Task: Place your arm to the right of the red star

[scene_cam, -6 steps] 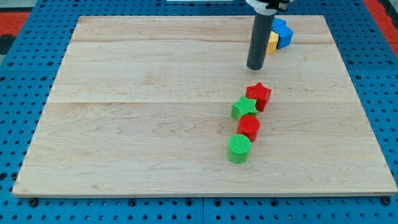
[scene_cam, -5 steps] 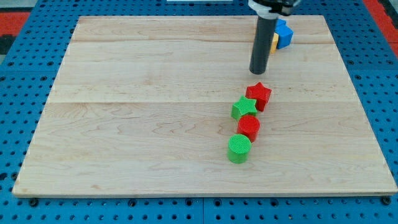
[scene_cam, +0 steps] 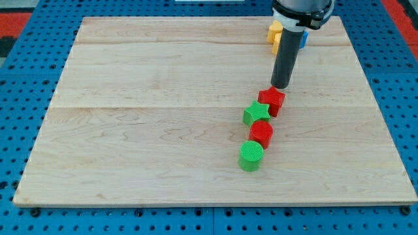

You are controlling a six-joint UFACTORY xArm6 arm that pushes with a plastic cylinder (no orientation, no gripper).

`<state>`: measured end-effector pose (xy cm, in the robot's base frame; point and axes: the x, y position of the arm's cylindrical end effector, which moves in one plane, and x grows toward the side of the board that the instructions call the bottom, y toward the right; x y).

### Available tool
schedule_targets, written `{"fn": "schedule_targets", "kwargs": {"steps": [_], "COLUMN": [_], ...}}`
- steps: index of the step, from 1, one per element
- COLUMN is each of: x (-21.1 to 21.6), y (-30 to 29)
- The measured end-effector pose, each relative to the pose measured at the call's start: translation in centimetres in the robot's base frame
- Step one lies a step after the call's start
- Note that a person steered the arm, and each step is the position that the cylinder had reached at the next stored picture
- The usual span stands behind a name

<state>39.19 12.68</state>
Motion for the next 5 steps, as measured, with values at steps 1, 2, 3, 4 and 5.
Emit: {"fn": "schedule_targets", "kwargs": {"steps": [1, 2, 3, 4, 5], "x": [0.1, 0.1, 0.1, -0.9, -1.9], "y": [0.0, 0.0, 1.4, 4.4, 7.6]}}
